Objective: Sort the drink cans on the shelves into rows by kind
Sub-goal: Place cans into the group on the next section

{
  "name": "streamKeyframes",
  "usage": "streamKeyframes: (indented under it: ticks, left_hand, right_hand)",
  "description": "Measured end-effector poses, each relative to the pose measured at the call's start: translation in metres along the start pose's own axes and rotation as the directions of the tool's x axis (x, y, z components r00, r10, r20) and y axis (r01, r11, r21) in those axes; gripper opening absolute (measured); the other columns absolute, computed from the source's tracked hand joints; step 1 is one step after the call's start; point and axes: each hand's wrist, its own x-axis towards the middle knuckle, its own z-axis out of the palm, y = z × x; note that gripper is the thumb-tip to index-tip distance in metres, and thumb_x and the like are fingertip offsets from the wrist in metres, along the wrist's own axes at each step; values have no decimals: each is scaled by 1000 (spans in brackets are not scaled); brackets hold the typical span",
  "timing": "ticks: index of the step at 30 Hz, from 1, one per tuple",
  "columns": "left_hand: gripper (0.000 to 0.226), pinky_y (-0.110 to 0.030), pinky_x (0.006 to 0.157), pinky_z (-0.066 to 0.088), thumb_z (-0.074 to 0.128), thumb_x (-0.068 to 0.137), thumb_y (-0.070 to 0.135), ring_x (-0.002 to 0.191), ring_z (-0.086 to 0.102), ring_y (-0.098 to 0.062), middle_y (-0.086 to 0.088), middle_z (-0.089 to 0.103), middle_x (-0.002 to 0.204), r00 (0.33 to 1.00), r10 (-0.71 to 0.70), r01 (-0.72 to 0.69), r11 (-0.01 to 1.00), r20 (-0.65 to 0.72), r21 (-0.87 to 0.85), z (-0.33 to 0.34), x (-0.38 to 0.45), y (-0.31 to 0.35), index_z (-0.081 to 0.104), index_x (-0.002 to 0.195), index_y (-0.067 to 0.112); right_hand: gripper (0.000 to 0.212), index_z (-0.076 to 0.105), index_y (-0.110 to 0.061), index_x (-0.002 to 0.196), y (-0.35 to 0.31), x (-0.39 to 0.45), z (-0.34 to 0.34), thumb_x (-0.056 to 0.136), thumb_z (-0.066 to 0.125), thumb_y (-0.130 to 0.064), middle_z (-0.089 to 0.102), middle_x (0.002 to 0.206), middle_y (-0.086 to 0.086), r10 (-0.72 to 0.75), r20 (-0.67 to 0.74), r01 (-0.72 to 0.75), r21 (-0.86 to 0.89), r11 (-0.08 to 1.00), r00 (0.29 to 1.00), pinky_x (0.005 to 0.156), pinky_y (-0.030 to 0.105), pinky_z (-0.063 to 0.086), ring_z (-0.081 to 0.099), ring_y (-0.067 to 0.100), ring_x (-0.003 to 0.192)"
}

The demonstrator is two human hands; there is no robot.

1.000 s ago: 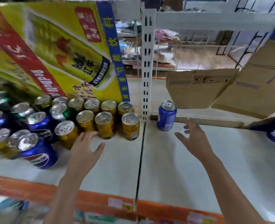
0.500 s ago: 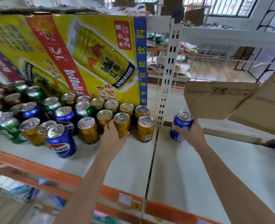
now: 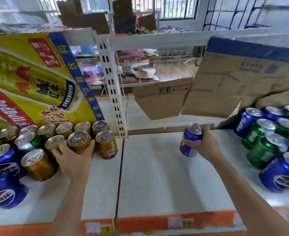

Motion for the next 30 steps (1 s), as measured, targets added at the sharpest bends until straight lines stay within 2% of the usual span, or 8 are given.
streamKeyframes:
  ticks: [5, 9, 15, 18, 21, 24, 27, 30]
  left_hand:
    - [82, -52, 94, 38, 82, 64, 39, 126, 35, -38, -24, 40, 134, 977, 212, -213, 973, -18, -89, -6, -27, 37, 45, 128, 5]
    - [74, -38, 87, 36, 87, 60, 32, 115, 36, -26, -21, 47, 123, 929, 370, -364, 923, 31, -125, 10, -54, 66, 51, 116, 1]
    - [70, -16, 77, 30, 86, 62, 34, 96, 45, -13, 1, 45, 106, 863, 442, -372, 884, 247, -283, 56, -102, 113, 53, 117, 7]
    - [72, -15, 75, 31, 84, 61, 41, 95, 46, -12, 0, 45, 110, 812, 474, -387, 874, 342, -294, 85, -126, 134, 52, 119, 13]
    - [71, -25, 81, 44, 84, 60, 43, 101, 51, -17, 1, 46, 112, 756, 482, -365, 872, 443, -326, 123, -146, 151, 53, 119, 18]
    - [72, -36, 89, 49, 84, 60, 46, 106, 53, -20, 0, 47, 113, 701, 478, -356, 878, 529, -320, 162, -167, 172, 53, 120, 21]
    - [67, -26, 84, 40, 84, 62, 39, 108, 52, -22, -3, 48, 116, 656, 474, -382, 880, 587, -283, 195, -188, 195, 53, 118, 18]
    - [62, -30, 81, 39, 84, 63, 36, 108, 52, -25, -6, 48, 115, 627, 460, -401, 882, 628, -246, 217, -204, 207, 54, 113, 15]
  right_hand:
    - [62, 43, -6, 115, 30, 33, -50, 69, 81, -22, 57, 115, 11, 76, -165, -90, -82, 993, 983, 86, 41, 44, 54, 31, 107]
    - [65, 43, -5, 116, 45, 61, -72, 68, 82, -26, 57, 118, 15, 112, -222, -133, -83, 988, 969, 90, 45, 45, 54, 34, 109]
    - [71, 41, 0, 120, 51, 88, -88, 69, 82, -26, 50, 124, 19, 97, -194, -129, -159, 979, 976, 89, 43, 42, 50, 36, 114]
    - [71, 39, 3, 122, 48, 85, -95, 72, 79, -26, 45, 127, 22, 91, -178, -129, -213, 968, 980, 92, 43, 41, 46, 37, 117]
    - [60, 38, 7, 124, 42, 60, -103, 81, 69, -21, 41, 125, 23, -62, -208, -9, -327, 945, 976, 90, 43, 39, 43, 40, 116]
    - [54, 40, 3, 128, 45, 22, -110, 84, 63, -20, 40, 126, 20, -186, -98, 131, -410, 903, 978, 88, 42, 42, 44, 37, 114]
    - [56, 36, -7, 135, 55, -15, -113, 87, 59, -24, 36, 131, 10, -220, 57, 224, -411, 884, 974, 91, 35, 42, 43, 28, 117]
    - [59, 27, -14, 141, 65, -36, -114, 90, 55, -26, 33, 132, 6, -186, 134, 225, -400, 889, 973, 93, 31, 40, 40, 24, 119]
